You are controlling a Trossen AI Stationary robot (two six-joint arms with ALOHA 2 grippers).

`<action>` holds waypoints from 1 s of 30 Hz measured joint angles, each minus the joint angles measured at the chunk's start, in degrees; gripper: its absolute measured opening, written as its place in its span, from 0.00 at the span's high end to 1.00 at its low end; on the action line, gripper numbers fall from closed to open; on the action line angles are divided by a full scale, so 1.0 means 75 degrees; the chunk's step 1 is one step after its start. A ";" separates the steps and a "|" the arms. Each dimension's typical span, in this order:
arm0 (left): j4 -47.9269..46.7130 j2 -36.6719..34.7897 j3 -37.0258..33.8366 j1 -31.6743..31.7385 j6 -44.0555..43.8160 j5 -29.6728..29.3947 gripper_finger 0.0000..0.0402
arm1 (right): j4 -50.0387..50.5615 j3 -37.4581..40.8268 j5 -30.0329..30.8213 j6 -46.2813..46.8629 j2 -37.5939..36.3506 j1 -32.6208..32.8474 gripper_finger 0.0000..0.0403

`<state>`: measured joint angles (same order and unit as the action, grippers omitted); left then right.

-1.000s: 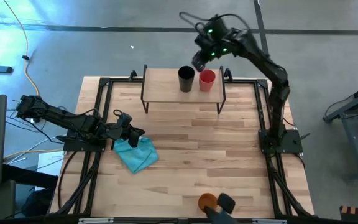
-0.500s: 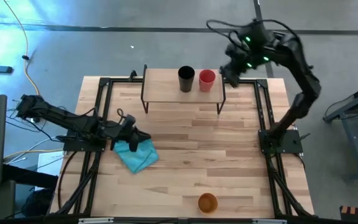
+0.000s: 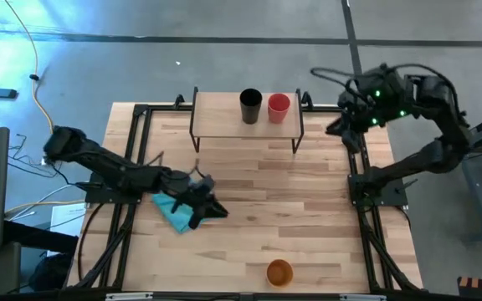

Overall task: Stack small to large cups/mugs on shelf
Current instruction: Put the yellow cup on the shelf

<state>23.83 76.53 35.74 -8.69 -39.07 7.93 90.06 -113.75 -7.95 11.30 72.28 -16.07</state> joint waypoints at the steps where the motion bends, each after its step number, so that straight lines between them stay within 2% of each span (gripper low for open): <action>1: 0.0001 0.0281 0.0297 0.0000 0.0197 0.0215 0.86 | -0.0011 0.0287 0.0036 0.0179 -0.0137 0.0093 0.85; 5: -0.0403 0.1224 0.1612 0.0000 0.0865 0.1036 0.86 | -0.0008 0.1451 0.0105 0.1082 -0.0583 0.0477 0.85; 8: -0.1489 0.1791 0.2622 -0.0003 0.1387 0.1593 0.86 | -0.0036 0.2323 0.0099 0.1742 -0.0827 0.0787 0.85; 12: -0.3050 0.2379 0.3819 -0.0070 0.2058 0.1845 0.86 | -0.0347 0.3488 0.0098 0.2606 -0.1008 0.1182 0.85; 17: -0.3626 0.2802 0.4606 -0.0281 0.2349 0.2062 0.86 | -0.1045 0.4740 0.0073 0.3168 -0.1048 0.1546 0.85; 23: -0.3659 0.3151 0.5103 -0.0575 0.1717 0.1811 0.86 | -0.1785 0.5961 0.0044 0.3321 -0.1052 0.1848 0.85; 30: -0.3546 0.3863 0.6080 -0.0940 0.0986 0.0324 0.86 | -0.1826 0.7039 0.0041 0.3321 -0.1051 0.2115 0.85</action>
<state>-2.76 105.50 81.34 -15.74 -31.68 10.36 76.36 -60.96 -7.64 36.21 64.40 -0.20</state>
